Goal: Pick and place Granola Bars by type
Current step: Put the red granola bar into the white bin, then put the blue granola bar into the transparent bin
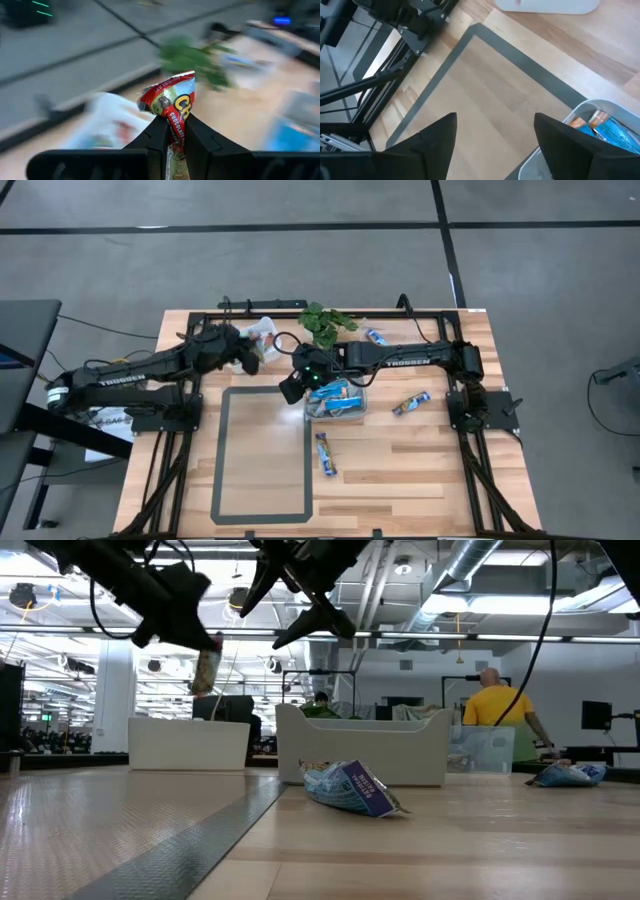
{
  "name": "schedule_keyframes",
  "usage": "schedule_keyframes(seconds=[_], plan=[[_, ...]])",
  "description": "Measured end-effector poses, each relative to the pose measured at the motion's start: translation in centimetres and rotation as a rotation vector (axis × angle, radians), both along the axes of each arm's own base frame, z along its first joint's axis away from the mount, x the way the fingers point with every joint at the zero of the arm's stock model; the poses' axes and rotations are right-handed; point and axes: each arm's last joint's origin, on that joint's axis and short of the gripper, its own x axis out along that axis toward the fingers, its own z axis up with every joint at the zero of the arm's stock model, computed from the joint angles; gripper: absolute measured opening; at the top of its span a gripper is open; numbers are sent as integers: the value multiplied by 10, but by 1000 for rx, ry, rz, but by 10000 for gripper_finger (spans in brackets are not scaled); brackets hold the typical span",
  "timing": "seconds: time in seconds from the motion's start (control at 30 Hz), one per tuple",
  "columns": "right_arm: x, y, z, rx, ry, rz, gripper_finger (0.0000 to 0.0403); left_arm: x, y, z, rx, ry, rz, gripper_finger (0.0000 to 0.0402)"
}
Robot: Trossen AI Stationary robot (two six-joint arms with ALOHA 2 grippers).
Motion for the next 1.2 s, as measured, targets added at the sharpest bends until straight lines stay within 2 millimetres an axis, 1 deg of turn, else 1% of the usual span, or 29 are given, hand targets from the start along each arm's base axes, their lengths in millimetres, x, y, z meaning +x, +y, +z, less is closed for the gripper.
schedule_keyframes(seconds=[0.13, 0.23, 0.43, 0.57, 0.77, 0.87, 0.97, 1.1, 1.2], plan=[[0, 1, 0, 0, 4, 2, 260, -8, 15, 1, 90, 73, 139, 34], [0, 2, 0, 1, 4, 3, 260, -12, 22, 0, 102, 112, 148, 40], [0, 3, 0, 1, 4, 7, 260, -22, 30, -8, 60, 210, 167, 57], [0, 3, 0, 1, 4, 7, 260, -27, 32, -13, 5, 246, 150, 84], [0, 3, 0, 1, 4, 7, 260, -31, 36, -16, -54, 252, 117, 144], [0, 3, 0, 1, 4, 7, 260, -30, 35, -17, -72, 246, 55, 167], [-1, 7, -1, -8, 20, 25, 260, -28, 32, -17, -90, 236, -73, 179], [-6, 21, -5, -25, 82, 71, 260, -30, 24, -11, -108, 159, -261, 183], [-11, 34, -8, -50, 134, 86, 260, -38, 15, -4, -92, 79, -342, 183]])
